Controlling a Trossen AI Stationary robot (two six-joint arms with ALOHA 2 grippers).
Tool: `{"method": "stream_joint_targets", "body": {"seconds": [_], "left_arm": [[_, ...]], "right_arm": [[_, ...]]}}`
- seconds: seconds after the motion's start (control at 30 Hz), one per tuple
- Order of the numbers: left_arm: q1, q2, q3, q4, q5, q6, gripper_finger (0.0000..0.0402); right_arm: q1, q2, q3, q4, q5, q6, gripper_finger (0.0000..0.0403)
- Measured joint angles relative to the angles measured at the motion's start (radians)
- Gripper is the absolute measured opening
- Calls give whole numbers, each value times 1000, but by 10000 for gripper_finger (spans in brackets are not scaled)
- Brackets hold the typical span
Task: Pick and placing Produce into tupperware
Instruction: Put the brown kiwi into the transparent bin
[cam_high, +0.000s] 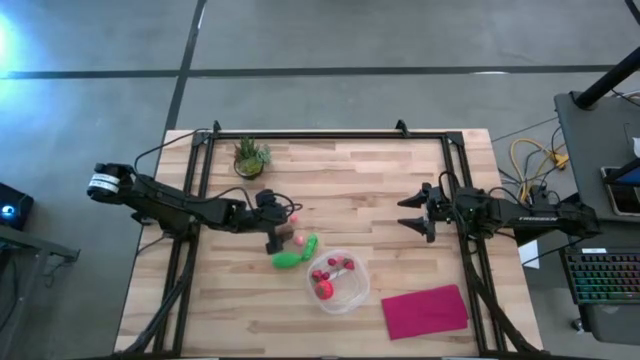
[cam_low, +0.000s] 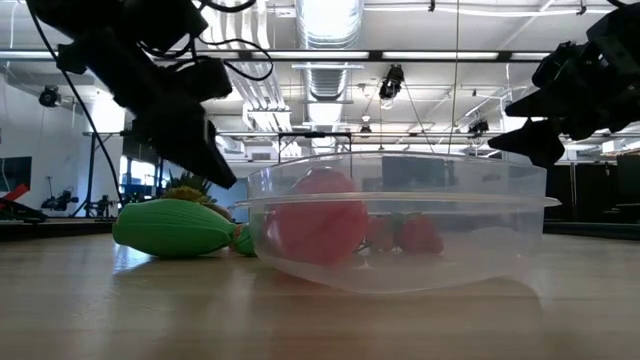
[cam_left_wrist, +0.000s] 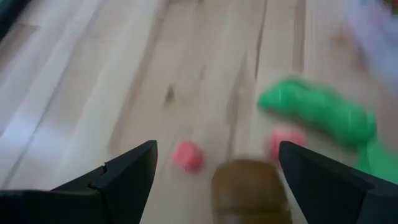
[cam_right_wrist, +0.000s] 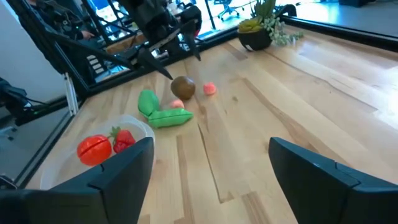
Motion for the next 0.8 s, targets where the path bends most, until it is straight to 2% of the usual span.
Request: {"method": "stream_joint_targets", "body": {"seconds": [0.13,0.4,0.6,0.8], "left_arm": [[-4,-1,14,-124,51,-24,320],[-4,-6,205,-483,53,-225,320],[-4,-6,282,-474,48,-169,320],[-19,-6,293,-447,48,-170,320]], "right_arm": [[0,0,0,0,0,0,313],[0,0,0,0,0,0,306],[0,0,0,0,0,0,312],[0,0,1,0,0,0,315]]}}
